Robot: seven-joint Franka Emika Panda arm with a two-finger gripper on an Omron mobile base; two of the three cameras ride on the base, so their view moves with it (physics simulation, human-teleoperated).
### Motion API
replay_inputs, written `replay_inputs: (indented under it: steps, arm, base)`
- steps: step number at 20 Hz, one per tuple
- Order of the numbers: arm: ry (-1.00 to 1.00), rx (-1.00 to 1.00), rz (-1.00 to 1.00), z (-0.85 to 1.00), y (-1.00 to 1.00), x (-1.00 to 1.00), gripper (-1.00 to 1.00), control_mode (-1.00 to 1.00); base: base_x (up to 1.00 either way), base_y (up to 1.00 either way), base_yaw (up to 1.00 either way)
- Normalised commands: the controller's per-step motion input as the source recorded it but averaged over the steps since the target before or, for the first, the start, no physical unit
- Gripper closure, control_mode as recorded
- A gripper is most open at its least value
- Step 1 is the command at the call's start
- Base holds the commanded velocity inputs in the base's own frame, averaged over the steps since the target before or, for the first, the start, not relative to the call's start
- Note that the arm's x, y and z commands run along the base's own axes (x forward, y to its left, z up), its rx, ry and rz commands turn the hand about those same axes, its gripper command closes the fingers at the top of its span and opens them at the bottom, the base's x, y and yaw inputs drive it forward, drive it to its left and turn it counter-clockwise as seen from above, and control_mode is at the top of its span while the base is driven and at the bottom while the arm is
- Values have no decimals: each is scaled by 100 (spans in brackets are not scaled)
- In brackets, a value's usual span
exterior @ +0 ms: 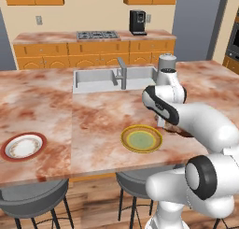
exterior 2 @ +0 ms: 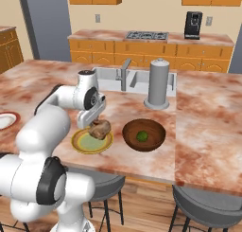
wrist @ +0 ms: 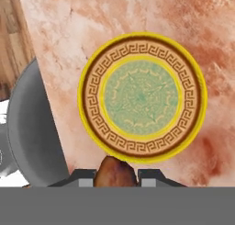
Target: Pick the chicken drumstick and lime from their plates and place them in the bowl. Then put the bowl in the fridge.
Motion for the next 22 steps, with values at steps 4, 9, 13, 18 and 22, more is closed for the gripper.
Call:
replay_inputs:
  steps: [4, 9, 13, 18, 22]
  arm:
    - [2, 0, 12, 38, -55, 8, 100, -100]
    - [5, 0, 13, 19, -63, 15, 100, -100]
    - [4, 0, 6, 0, -65, 17, 100, -100]
    - [0, 0, 10, -10, -61, 21, 100, -100]
    - [-9, 4, 17, -17, -46, 24, 100, -100]
  base:
    - [0, 0, 0]
    - [0, 0, 0]
    - [0, 0, 0]
    - [0, 0, 0]
    - [0, 0, 0]
